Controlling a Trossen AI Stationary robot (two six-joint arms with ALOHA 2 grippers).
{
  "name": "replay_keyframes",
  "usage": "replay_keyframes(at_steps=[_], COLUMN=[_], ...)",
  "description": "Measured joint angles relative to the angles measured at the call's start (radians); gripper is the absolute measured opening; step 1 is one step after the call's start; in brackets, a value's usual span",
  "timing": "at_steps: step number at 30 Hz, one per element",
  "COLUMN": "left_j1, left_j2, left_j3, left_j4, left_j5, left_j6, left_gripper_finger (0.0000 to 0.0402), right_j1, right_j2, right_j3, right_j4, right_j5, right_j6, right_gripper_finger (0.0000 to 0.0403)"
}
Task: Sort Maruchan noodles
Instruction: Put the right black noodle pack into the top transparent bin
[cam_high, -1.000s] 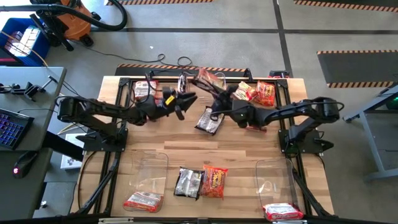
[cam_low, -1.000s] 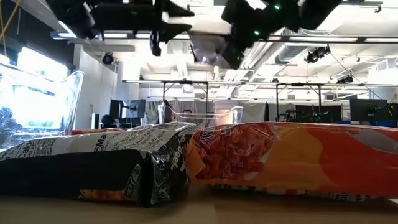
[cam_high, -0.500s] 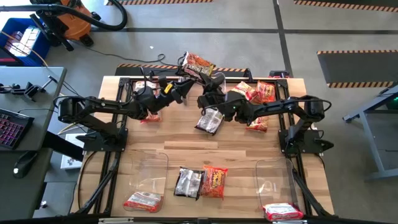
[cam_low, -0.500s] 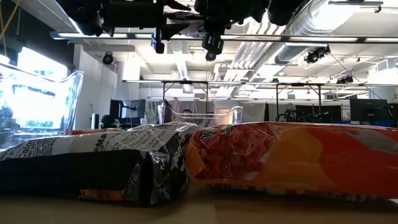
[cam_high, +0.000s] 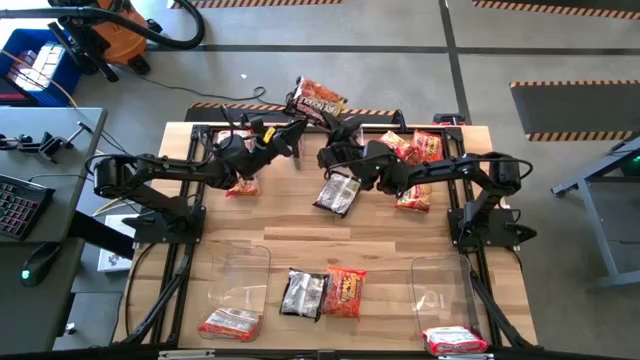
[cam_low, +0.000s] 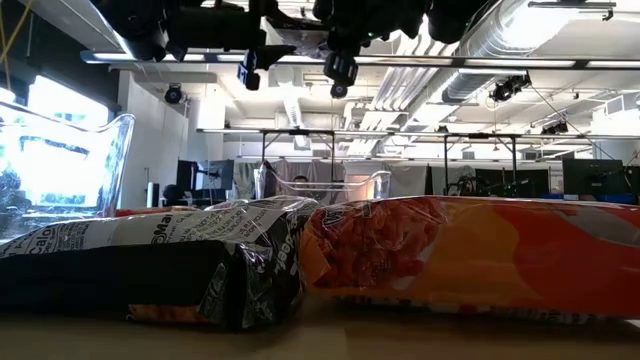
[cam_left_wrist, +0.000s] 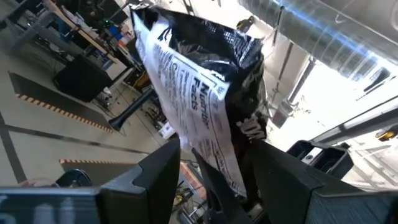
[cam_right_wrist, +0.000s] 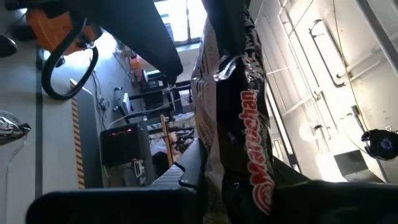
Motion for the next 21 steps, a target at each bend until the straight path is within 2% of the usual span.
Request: replay_keyframes(at_steps=[8,15,21], left_j1=[0.001,0.009,0.026], left_j2=[0.001,0.001,0.001], left_j3=[-0.001,-0.001,-0.001], left_j4=[0.017,0.017,-0.039], left_j5=[0.016,0.046,0.059], left_j6=[0.050,0.099,0.054], left_gripper_finger=[0.0189,0.0189,0.0189], right_j1=[-0.013,-0.018,-0.018], right_j2=[0.000,0.000,0.000], right_j3=[0.000,0.000,0.000], right_j4=[-0.068,-0.071,-0.085], right_j5=[-0.040,-0.039,-0.040], right_j6=[0.080,0.086,0.094], right_gripper_finger=[0.0046,0.0046,0.0046])
